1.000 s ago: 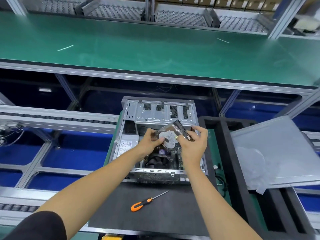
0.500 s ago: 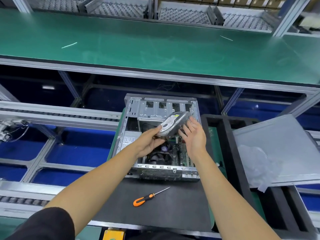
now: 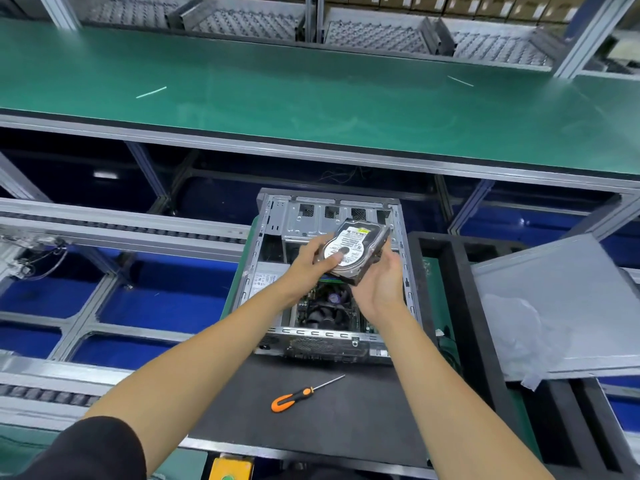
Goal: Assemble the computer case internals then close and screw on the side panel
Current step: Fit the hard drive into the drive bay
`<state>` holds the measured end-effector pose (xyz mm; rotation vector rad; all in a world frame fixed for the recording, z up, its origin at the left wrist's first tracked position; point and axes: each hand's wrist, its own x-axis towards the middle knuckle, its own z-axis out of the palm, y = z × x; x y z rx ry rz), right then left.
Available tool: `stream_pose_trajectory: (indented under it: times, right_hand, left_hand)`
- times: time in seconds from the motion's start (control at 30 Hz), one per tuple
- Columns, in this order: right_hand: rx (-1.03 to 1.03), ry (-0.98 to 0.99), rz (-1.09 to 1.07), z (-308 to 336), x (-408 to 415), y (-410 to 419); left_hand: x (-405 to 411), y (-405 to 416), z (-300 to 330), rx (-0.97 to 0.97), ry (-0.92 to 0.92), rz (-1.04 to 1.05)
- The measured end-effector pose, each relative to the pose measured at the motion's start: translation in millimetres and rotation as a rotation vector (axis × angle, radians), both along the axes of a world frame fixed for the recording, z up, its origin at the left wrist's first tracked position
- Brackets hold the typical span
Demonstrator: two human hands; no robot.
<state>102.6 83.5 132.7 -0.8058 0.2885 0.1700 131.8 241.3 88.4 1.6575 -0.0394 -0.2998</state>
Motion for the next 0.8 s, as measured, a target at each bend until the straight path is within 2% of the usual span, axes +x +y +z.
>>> stream_pose_trajectory:
  times: [0.07,0.13,0.2,0.23,0.3,0.37,0.47,0.53,0.63,0.8]
  right_hand:
    - [0.030,-0.030,-0.003,5.7,1.4,-2.6]
    - [0.015,-0.035,0.023,11.8,2.6,-2.0]
    - [-0.061,-0.053,0.124,15.1,3.2,-1.9]
    - [-0.113,-0.071,0.188,14.3,3.8,-3.6]
    - [-0.227,-0.134,0.291,11.2,3.5,-8.8]
    - [-0.308,-0.175,0.291,7.7,1.9,-15.7]
    - [-0.380,-0.157,0.081,2.7,3.3,-31.2]
    - [-0.537,-0.101,-0.062,-4.3,6.1,-40.0]
    - [-0.791,-0.126,-0.109,-23.2,10.2,-47.4]
    - [-0.974,-0.180,-0.004,-41.2,14.3,-50.9]
  left_hand:
    - [4.5,-0.3,6.6,0.069,-0.022,-0.080]
    - [6.1,-4.4,15.1,0.099,0.036,-0.193]
    - [5.3,-11.4,21.0,0.029,0.088,-0.281]
    - [5.1,-15.0,22.0,-0.068,0.119,-0.279]
    - [7.7,-19.9,23.3,-0.258,0.228,-0.174]
    - [8.4,-19.7,22.6,-0.350,0.316,-0.051]
    - [7.6,-10.9,13.0,-0.508,0.412,0.131]
    - [5.6,-5.4,8.1,-0.591,0.454,0.194]
    - [2.7,-4.5,5.0,-0.607,0.462,0.207]
    - [-2.2,-13.0,1.5,-0.596,0.504,0.257]
